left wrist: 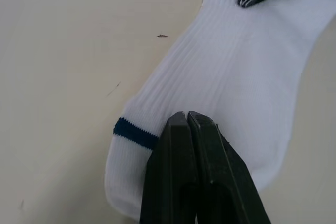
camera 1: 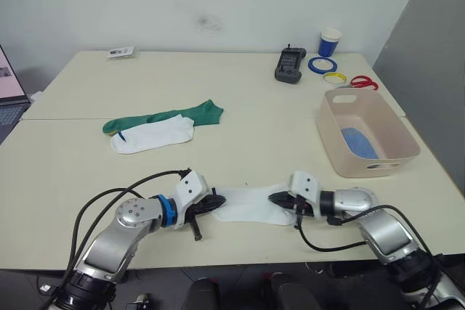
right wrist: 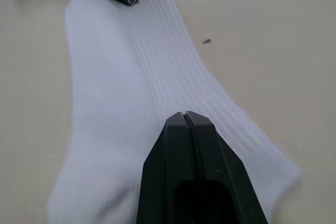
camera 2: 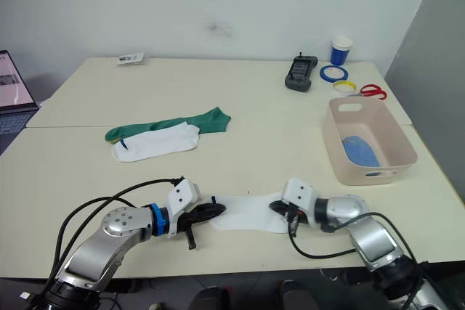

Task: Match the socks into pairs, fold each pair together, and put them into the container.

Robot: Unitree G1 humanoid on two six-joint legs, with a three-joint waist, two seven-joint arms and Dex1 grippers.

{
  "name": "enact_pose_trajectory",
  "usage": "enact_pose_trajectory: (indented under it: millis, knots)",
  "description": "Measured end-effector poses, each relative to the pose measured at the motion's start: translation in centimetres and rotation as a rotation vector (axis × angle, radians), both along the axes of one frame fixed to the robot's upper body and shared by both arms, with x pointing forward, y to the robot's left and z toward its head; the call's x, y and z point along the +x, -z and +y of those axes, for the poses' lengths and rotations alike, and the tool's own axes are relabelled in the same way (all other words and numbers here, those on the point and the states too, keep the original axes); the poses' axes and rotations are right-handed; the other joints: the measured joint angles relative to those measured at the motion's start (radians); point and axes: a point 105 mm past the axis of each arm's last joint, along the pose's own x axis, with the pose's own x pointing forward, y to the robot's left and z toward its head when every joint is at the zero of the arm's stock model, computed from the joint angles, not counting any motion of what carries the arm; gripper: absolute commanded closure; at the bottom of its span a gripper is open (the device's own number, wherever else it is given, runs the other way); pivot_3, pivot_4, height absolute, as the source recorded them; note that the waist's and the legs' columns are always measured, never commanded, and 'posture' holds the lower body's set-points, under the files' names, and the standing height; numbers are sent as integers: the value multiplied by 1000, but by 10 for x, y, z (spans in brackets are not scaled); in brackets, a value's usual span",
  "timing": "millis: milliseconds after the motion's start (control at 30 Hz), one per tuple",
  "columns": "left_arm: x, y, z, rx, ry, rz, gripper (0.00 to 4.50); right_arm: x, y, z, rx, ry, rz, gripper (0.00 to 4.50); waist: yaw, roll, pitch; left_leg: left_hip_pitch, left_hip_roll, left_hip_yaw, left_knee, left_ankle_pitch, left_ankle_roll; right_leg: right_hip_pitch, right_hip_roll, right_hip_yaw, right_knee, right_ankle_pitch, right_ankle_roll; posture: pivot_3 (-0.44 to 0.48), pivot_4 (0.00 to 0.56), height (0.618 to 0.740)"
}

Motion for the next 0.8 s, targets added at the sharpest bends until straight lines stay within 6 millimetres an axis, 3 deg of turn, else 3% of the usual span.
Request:
enact_pose_trajectory:
  millis: [233,367,433,533,633,667,800]
  knots:
    - [-5,-1,21,-53,-74,35,4476,-8,-2,-37,-10,41,18,4500,-1,1,-1,1,0,0,0,0,0,0,0,0,0,0,0,0,150,740]
    - [-8,-11,37,-197,-156,101,4493,-9,-23,-34,124,54,33,4320,-4,1,0,0,1,-1,0,0,0,0,0,0,0,0,0,0,150,740]
    - [-7,-23,47,-249,-201,77,4500,-8,-40,-31,175,49,-6,3918,-1,0,0,0,1,-1,0,0,0,0,0,0,0,0,0,0,150,740]
    - [-4,-37,87,-285,-380,11,3861,-6,-56,-39,206,100,-71,2891,-1,0,0,0,1,-1,0,0,0,0,-1,0,-1,0,0,0,150,740]
    - [-16,-34,146,-306,-656,-34,2868,-9,-51,-55,203,207,-86,1790,-1,0,0,0,1,0,0,0,0,0,-1,1,-1,-1,0,0,150,740]
    - [-21,-30,157,-302,-705,-36,2530,-10,-48,-58,202,228,-83,1404,-1,0,0,0,1,-1,0,0,0,0,-1,0,-1,-1,0,0,150,740]
    - [-44,-12,169,-300,-799,-15,1201,-13,-37,-57,217,278,-81,2,0,0,0,0,2,-1,0,0,0,0,-3,0,0,-1,0,0,150,740]
